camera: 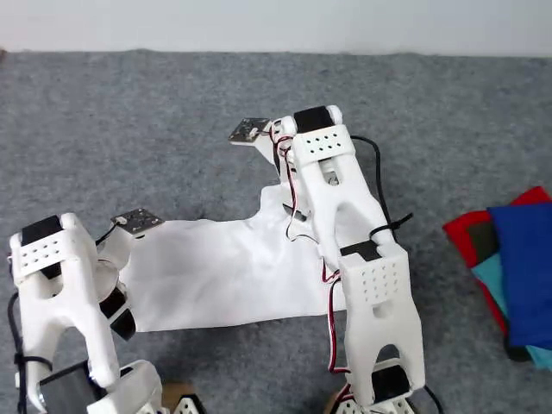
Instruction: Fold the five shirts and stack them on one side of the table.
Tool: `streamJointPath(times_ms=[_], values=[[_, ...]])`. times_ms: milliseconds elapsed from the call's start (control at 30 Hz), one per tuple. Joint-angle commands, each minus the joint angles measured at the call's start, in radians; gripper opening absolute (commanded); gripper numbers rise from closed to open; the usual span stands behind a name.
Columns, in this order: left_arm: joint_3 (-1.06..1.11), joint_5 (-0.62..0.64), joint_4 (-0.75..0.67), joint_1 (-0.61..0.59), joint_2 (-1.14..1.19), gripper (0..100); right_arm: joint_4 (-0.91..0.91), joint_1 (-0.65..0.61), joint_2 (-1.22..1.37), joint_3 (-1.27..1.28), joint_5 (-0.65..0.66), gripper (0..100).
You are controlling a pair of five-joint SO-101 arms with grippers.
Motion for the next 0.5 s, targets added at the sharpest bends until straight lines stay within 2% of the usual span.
streamJointPath(times_ms=[0, 200, 467], values=[[-0.002, 0.009, 0.032, 0.003, -0.034, 8, 0.041, -0.005, -0.071, -0.005, -0.008, 20.1], [-0.002, 0.011, 0.032, 0.003, -0.034, 8, 0.038, -0.004, -0.071, -0.005, -0.006, 6.0], [-0.002, 0.046, 0.032, 0.003, -0.034, 8, 0.038, -0.001, -0.082, -0.008, 0.034, 4.2]])
